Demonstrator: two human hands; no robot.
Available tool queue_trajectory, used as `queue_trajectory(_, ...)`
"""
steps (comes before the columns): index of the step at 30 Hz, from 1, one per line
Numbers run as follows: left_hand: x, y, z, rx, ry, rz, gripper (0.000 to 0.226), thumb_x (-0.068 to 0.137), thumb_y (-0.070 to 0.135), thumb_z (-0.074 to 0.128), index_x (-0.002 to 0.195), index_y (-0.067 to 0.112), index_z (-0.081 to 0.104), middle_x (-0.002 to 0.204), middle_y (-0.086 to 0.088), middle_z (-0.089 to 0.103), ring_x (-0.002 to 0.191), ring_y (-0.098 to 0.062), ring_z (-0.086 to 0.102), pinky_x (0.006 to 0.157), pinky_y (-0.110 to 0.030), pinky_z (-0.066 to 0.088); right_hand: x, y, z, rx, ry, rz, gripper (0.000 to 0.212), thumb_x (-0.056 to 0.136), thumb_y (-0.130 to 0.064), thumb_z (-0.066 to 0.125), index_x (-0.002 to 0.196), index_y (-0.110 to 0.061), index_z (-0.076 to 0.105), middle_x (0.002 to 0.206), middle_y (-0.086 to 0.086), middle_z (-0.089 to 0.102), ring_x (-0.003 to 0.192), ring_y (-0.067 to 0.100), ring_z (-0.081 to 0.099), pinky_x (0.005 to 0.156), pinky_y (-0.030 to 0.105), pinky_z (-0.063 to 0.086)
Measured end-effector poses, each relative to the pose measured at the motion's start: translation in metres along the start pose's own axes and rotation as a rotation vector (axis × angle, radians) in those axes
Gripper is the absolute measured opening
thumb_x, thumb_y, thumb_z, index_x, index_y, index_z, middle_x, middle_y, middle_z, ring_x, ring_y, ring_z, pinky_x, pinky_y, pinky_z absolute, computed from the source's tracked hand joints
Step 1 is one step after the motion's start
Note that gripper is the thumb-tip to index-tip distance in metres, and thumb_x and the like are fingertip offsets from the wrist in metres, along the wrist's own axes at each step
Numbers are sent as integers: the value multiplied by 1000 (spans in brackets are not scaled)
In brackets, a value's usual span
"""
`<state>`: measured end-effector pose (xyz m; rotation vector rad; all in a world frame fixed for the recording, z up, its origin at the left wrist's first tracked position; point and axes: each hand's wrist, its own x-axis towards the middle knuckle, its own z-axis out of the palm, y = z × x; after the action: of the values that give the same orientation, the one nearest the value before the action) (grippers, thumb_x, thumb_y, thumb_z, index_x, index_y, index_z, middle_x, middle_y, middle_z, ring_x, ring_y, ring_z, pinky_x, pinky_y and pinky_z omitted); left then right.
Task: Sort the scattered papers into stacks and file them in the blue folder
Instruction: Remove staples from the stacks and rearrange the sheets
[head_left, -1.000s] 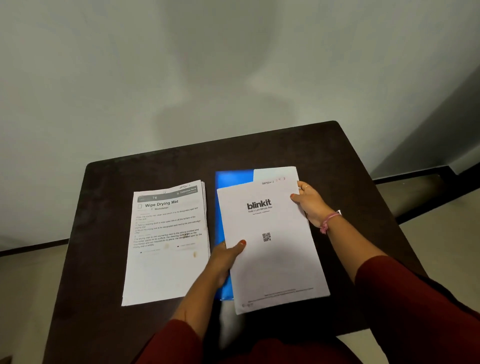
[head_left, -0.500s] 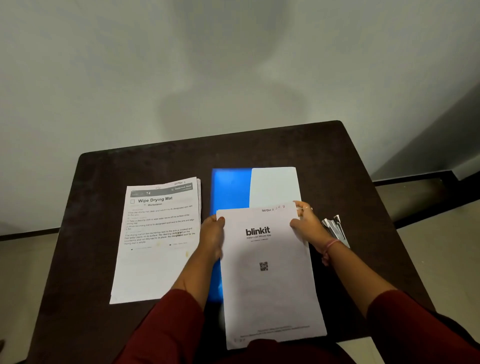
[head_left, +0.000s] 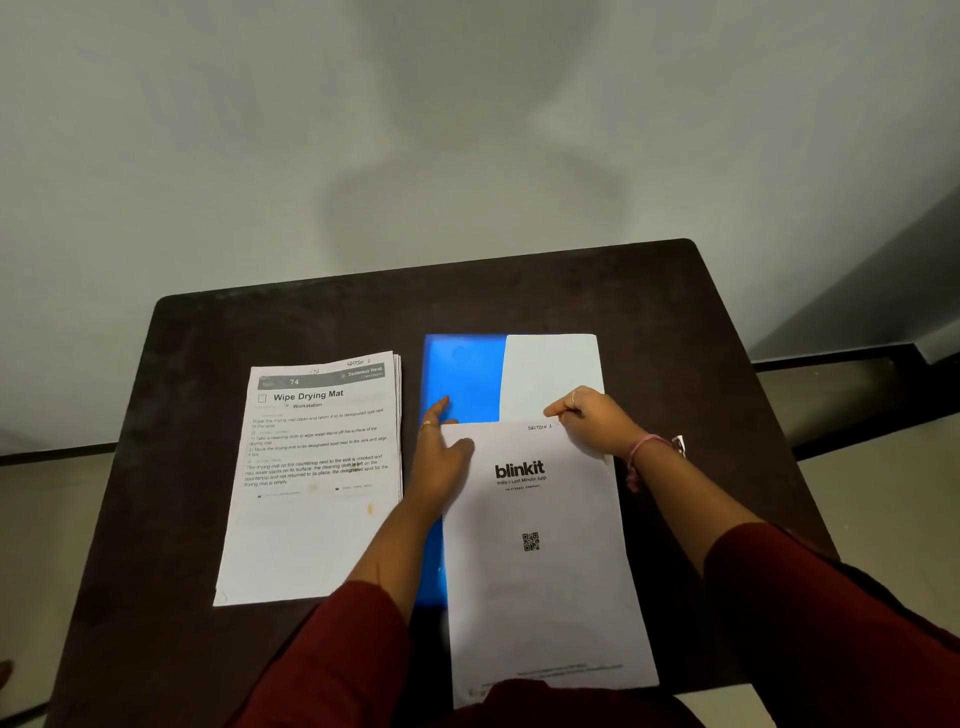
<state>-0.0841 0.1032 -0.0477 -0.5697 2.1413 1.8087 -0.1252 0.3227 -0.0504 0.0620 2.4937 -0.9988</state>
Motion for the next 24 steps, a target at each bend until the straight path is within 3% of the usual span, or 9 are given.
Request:
queue_trajectory(3, 2, 2, 1, 42, 38, -27, 42, 89, 0, 53, 128, 15, 48, 127, 0, 51, 88, 1, 57, 73, -10, 42, -4, 2, 7, 73, 105, 7, 32, 93, 1, 44, 113, -5, 68, 121, 12, 60, 115, 23, 56, 93, 15, 34)
queue_trajectory(6, 2, 0, 5, 34, 71, -31, 30, 90, 3, 53, 119, 11, 53, 113, 4, 56, 75, -2, 54, 67, -9, 44, -10, 5, 11, 177, 186, 41, 31, 94, -1, 44, 112, -6, 68, 121, 10, 61, 114, 22, 56, 94, 17, 37)
queue_trajectory(9, 4, -2, 9, 54, 82, -24, 21, 90, 3, 52, 110, 11, 53, 106, -4, 57, 72, -6, 54, 67, -17, 46, -11, 7, 14, 198, 159, 34, 29, 94, -2, 45, 110, -7, 69, 119, 9, 63, 113, 21, 57, 96, 20, 39)
queue_trajectory(13, 5, -2, 11, 82, 100, -10, 21, 89, 3, 52, 109, 10, 52, 92, 1, 51, 71, -7, 51, 58, -10, 40, -11, 7, 14, 189, 139, 21, 29, 94, -1, 45, 107, -8, 70, 118, 9, 63, 111, 20, 58, 94, 18, 38)
queue_trajectory(17, 5, -4, 9, 20, 158, -38, 26, 89, 3, 53, 114, 10, 54, 95, 1, 49, 76, -11, 50, 70, -21, 41, -11, 8, 19, 170, 185, 23, 28, 93, 0, 47, 104, -8, 72, 114, 9, 64, 107, 21, 59, 90, 15, 39)
queue_trajectory(19, 3, -5, 6, -48, 199, -61, 30, 89, 1, 53, 118, 11, 53, 91, 3, 46, 77, -9, 49, 72, -19, 41, -11, 9, 22, 161, 230, 26, 29, 92, 2, 46, 102, -6, 72, 113, 10, 65, 106, 22, 60, 90, 16, 39)
queue_trajectory(22, -1, -9, -1, -74, 239, -128, 31, 89, 2, 51, 118, 11, 54, 105, -1, 56, 95, -13, 55, 89, -24, 43, -13, 10, 27, 142, 281, 16, 30, 91, 5, 45, 101, -3, 73, 110, 14, 65, 104, 27, 60, 93, 24, 42)
queue_trajectory(24, -6, -13, -3, -67, 246, -178, 29, 88, 2, 52, 115, 12, 56, 105, -2, 60, 93, -16, 57, 87, -25, 45, -13, 12, 29, 109, 279, 21, 30, 90, 2, 48, 105, -7, 72, 113, 12, 64, 108, 26, 57, 95, 25, 38)
